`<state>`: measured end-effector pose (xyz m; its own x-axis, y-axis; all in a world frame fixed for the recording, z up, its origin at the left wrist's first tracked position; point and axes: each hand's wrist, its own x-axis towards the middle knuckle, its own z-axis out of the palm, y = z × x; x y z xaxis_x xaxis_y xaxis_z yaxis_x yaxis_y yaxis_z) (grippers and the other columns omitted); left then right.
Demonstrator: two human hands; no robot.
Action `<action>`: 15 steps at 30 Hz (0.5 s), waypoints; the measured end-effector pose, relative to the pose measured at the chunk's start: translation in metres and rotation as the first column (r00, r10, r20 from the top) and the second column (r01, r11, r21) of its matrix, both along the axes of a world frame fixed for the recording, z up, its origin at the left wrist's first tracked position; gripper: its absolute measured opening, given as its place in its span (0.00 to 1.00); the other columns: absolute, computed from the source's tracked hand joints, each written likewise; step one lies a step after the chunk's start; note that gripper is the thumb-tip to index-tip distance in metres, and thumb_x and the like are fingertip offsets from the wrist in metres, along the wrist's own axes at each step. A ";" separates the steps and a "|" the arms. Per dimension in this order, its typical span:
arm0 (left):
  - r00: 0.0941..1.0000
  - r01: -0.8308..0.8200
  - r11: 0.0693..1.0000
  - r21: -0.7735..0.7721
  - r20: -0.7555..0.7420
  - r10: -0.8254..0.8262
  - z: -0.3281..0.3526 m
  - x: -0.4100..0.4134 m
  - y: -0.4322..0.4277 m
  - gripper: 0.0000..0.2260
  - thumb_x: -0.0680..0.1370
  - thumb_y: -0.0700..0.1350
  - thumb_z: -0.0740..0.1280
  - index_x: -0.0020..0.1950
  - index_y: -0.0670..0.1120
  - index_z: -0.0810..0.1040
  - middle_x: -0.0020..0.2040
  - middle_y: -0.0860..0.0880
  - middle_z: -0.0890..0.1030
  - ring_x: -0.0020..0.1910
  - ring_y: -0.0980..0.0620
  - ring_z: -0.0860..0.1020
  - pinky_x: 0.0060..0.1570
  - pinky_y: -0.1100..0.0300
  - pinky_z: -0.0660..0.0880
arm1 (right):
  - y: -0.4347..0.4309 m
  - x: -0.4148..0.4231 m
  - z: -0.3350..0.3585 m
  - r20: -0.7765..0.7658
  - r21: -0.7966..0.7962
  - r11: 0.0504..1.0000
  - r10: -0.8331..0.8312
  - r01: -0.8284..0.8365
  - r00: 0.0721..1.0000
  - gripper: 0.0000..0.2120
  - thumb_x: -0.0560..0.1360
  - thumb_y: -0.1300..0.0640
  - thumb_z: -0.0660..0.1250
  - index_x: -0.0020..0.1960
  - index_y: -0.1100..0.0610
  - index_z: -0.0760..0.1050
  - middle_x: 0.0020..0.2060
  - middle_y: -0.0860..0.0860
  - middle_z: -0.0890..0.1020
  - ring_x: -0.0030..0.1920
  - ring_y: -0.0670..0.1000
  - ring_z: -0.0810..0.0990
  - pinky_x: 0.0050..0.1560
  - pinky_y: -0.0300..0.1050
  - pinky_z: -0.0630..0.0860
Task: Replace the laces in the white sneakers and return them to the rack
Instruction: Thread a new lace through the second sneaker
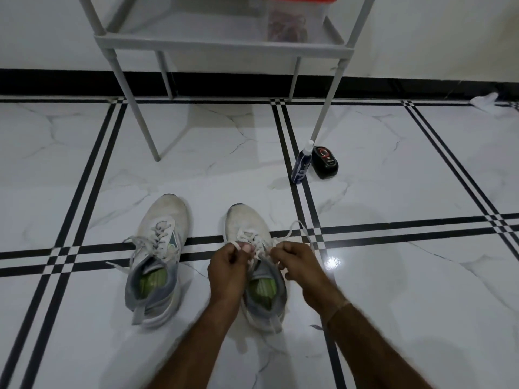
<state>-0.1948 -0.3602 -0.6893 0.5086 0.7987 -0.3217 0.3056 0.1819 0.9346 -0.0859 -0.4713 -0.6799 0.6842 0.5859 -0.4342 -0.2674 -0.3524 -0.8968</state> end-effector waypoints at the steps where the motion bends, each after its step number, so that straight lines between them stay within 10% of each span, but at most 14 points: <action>1: 0.997 0.004 0.998 -0.059 0.071 0.000 0.003 -0.001 0.003 0.08 0.81 0.44 0.68 0.45 0.46 0.84 0.39 0.49 0.85 0.41 0.52 0.83 0.48 0.53 0.80 | -0.004 0.002 0.003 -0.076 0.004 1.000 0.003 -0.003 0.997 0.09 0.79 0.55 0.71 0.42 0.58 0.82 0.34 0.50 0.78 0.35 0.44 0.75 0.36 0.37 0.71; 10: 0.844 0.534 0.844 -0.060 0.096 -0.527 0.033 0.011 0.021 0.11 0.82 0.47 0.66 0.51 0.45 0.86 0.44 0.40 0.85 0.42 0.51 0.82 0.46 0.60 0.77 | 0.029 0.025 0.041 0.113 0.106 0.984 0.131 -0.143 0.985 0.10 0.82 0.58 0.67 0.52 0.64 0.83 0.40 0.51 0.85 0.42 0.46 0.81 0.42 0.41 0.79; 15: 0.980 0.191 0.981 -0.041 0.071 -0.188 0.032 0.020 0.021 0.07 0.75 0.43 0.76 0.49 0.43 0.81 0.38 0.43 0.85 0.37 0.47 0.85 0.40 0.57 0.80 | 0.007 0.010 0.021 0.105 0.009 0.985 0.172 -0.174 0.979 0.10 0.83 0.58 0.65 0.63 0.56 0.80 0.47 0.49 0.85 0.43 0.36 0.82 0.40 0.29 0.75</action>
